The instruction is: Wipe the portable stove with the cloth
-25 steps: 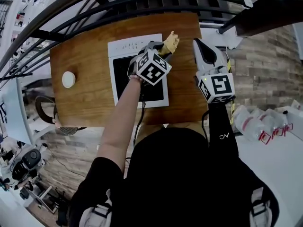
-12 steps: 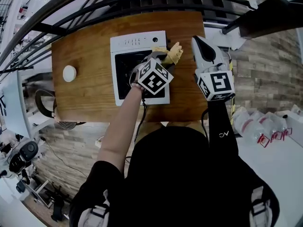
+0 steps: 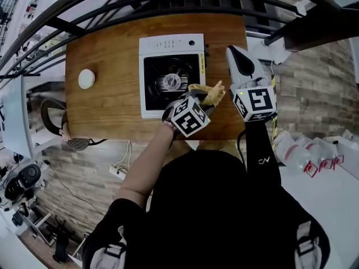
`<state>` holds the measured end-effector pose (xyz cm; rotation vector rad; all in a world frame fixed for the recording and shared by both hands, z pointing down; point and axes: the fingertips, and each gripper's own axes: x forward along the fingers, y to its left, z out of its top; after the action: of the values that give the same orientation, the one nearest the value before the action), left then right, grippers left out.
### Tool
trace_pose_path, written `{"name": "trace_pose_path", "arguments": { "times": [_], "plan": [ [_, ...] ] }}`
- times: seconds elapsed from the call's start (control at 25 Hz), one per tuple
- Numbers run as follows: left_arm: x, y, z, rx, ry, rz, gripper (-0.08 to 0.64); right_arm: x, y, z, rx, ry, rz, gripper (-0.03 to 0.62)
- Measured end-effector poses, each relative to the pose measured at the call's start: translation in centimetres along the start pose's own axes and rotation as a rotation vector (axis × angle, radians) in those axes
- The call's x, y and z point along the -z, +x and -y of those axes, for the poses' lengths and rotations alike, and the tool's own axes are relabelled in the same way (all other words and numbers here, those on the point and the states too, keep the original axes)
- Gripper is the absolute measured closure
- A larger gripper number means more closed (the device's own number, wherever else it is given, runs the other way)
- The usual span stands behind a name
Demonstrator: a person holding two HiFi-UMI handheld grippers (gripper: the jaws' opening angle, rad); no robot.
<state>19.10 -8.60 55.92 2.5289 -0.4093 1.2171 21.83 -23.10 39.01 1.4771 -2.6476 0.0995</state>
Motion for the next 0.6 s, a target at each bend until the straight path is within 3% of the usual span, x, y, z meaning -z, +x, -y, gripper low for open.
{"name": "trace_pose_path", "arguments": {
  "times": [0.2,0.4,0.52,0.6],
  "plan": [
    [1.8,-0.2,5.1,0.086,0.027,-0.009,0.408,-0.1,-0.5,-0.8,0.008,-0.004,0.000,0.591],
    [3.0,-0.3,6.5,0.117,0.022,0.010,0.409,0.2,-0.7,-1.3,0.011,-0.004,-0.007,0.591],
    [1.1,-1.5,4.6,0.075,0.013,0.094,0.408,0.3,-0.6,-1.5,0.010,-0.004,-0.006,0.591],
    [-0.7,-2.5,2.0,-0.004,0.019,0.156,0.408,0.3,-0.3,-1.6,0.007,-0.003,-0.007,0.591]
  ]
}}
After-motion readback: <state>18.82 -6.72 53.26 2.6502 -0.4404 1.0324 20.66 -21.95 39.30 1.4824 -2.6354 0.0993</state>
